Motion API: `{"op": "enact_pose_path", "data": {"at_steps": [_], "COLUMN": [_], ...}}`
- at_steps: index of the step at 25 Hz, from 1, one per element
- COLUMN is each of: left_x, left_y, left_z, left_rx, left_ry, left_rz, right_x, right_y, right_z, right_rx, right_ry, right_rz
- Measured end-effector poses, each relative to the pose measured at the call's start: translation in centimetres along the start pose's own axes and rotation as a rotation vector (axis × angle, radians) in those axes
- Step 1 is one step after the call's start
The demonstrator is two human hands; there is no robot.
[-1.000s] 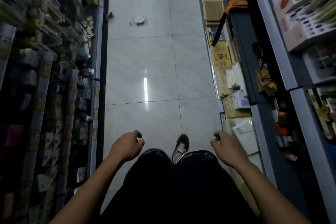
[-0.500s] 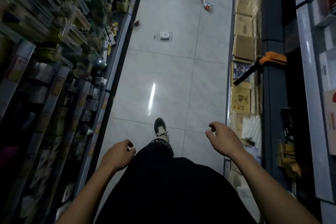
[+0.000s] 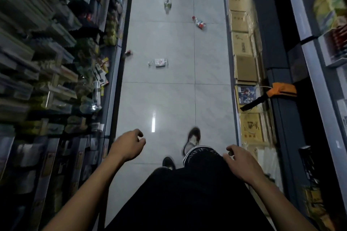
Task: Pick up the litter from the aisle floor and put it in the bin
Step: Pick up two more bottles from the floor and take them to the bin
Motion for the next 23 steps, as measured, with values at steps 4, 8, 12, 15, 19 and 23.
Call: {"op": "enact_pose_path", "data": {"at_steps": [4,8,12,15,19,23], "left_x": [9.1,14.4,17.7,19.5,24.5,32.1], "left_y": [-2.6,-5.3,-6.4,-5.6,-4.0,-2.4], "left_z": [5.9,9.5,12.2,13.8,16.7,22.5], "left_rx": [-0.010,-0.040,-0.124,-0.217,-0.314,-0.352], "left_ry": [-0.012,0.024,0.033,0.056,0.094,0.094], "left_rz": [0.037,0.097,0.181,0.278,0.355,0.342], "right_x": [9.7,19.4,28.4,34.1,41.0,45.8], "right_y": [3.5,9.1,16.5,22.6,30.5,36.1], "right_z": [4.7,10.7,15.9,18.6,20.9,22.5], "right_rx": [0.003,-0.007,-0.096,-0.148,-0.198,-0.222], "right_ry": [0.019,0.038,0.120,0.149,0.158,0.180], "right_rz": [0.021,0.084,0.188,0.253,0.296,0.288]}}
Point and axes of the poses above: each hand's wrist, its own x-axis towards the middle knuckle, its own z-axis out of the back of the hand, y = z × x, the point moved 5 cm from there along x, towards the middle knuckle, and after that the axes turned 6 degrees about x, right-handed, at the moved point
